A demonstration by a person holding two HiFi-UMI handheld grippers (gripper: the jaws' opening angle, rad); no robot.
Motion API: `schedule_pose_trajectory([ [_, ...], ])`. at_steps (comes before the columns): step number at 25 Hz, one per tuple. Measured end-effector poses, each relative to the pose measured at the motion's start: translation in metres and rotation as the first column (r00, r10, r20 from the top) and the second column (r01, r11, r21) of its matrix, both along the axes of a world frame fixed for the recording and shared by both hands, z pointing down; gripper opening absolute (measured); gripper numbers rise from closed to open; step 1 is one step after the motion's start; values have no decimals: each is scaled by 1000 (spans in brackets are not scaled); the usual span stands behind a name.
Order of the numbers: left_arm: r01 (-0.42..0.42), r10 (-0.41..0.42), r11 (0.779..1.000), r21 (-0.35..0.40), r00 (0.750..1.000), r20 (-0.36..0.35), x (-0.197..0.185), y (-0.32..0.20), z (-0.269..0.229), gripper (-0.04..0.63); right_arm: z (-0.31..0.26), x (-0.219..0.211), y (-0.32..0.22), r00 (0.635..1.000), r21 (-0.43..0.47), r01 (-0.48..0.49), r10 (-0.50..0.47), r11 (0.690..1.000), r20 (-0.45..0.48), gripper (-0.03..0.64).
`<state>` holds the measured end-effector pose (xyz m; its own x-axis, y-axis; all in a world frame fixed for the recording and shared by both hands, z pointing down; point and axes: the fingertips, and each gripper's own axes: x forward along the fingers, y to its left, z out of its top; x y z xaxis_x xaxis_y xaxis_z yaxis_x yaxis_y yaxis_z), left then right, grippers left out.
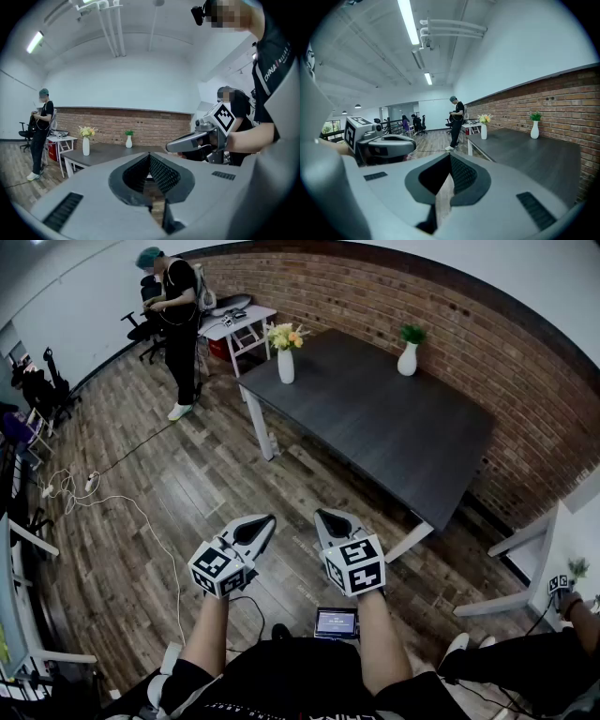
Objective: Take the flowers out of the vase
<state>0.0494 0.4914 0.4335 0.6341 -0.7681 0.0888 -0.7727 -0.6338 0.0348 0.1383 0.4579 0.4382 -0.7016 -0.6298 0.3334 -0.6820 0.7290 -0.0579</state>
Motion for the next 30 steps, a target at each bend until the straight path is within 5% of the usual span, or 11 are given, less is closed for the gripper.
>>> schedule_pose_trajectory([
  [30, -22, 22, 1000, -6, 1000, 6, 19, -24, 7, 3, -1, 21, -23, 997, -42, 3, 0, 999, 80, 6],
])
